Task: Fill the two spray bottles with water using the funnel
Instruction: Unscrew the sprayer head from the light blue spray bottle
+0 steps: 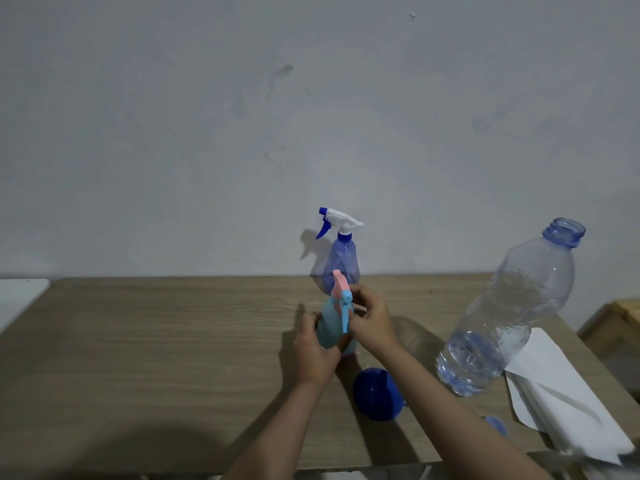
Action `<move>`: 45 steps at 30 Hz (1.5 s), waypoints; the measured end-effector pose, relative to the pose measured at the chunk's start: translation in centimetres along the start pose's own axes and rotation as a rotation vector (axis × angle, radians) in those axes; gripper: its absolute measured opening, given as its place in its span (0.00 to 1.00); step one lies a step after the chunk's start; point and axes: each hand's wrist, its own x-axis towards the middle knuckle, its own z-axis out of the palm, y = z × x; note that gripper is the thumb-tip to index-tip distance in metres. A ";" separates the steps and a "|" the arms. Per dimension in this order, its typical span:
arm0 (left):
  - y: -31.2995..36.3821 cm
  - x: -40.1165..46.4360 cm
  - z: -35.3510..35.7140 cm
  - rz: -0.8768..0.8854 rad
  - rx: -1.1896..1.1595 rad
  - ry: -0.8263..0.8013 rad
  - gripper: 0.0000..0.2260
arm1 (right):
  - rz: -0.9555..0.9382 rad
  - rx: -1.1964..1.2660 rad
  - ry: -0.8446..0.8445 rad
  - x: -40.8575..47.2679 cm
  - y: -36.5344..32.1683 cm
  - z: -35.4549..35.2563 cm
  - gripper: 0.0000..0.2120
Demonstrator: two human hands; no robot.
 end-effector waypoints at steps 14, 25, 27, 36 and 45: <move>-0.8 0.1 0.6 0.016 0.081 0.039 0.24 | 0.030 -0.050 -0.035 0.1 -1.3 -0.2 0.11; -0.2 0.0 0.3 -0.043 0.025 -0.017 0.25 | 0.046 -0.078 -0.134 -0.5 -2.1 0.0 0.20; 0.0 -0.1 0.2 -0.053 0.007 -0.019 0.25 | 0.041 -0.061 -0.138 -0.5 -2.5 0.1 0.18; 0.0 -0.2 0.1 -0.043 -0.042 -0.042 0.24 | -0.167 0.151 0.184 0.4 -8.1 -0.3 0.10; -0.2 0.1 0.1 -0.036 -0.014 -0.015 0.24 | -0.324 0.330 0.425 1.6 -14.7 -3.6 0.12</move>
